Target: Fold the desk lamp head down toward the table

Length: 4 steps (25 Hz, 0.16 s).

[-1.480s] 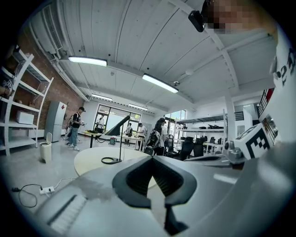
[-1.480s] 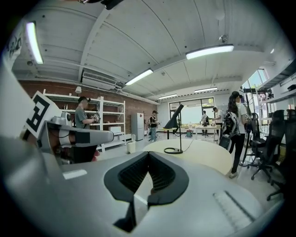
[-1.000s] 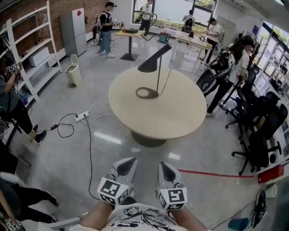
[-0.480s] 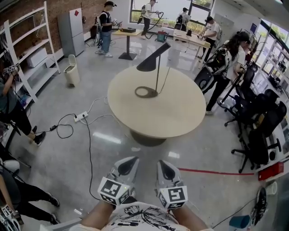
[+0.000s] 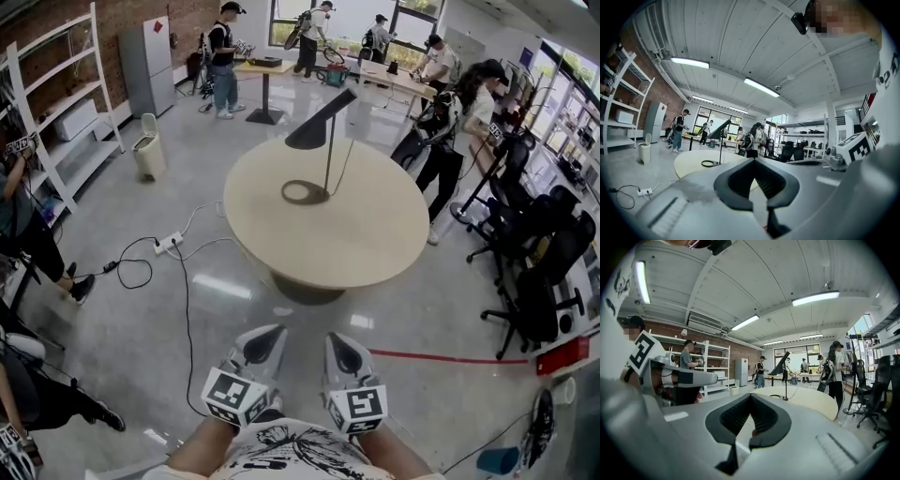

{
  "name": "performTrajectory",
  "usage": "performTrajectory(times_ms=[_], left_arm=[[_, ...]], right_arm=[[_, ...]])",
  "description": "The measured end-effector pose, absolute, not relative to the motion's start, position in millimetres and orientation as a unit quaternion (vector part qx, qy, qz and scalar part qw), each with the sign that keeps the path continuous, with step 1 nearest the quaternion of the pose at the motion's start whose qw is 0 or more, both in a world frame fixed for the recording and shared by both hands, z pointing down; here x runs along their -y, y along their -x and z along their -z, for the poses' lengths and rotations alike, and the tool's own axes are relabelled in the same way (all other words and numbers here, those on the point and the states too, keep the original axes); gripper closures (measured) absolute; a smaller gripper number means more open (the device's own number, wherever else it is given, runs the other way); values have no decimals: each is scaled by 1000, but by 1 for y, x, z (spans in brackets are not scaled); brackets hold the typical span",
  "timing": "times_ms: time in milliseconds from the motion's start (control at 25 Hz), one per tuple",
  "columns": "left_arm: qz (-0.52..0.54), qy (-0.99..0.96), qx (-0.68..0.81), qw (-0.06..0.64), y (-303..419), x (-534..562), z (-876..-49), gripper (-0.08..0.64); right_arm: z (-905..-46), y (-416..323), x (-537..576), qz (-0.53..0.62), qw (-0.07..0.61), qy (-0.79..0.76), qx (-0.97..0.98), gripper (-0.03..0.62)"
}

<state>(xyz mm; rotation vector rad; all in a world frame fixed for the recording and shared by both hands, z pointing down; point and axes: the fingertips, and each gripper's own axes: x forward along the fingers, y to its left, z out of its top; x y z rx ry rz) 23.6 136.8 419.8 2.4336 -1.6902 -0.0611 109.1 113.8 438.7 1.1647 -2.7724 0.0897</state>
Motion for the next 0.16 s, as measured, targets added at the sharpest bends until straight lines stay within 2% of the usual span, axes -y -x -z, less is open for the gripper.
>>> performTrajectory(times_ms=[160], left_arm=[[17,-819,566,88,-25,-136,-423,557]], right_arm=[[-441,-109,-113,-29,67,-384,920,584]])
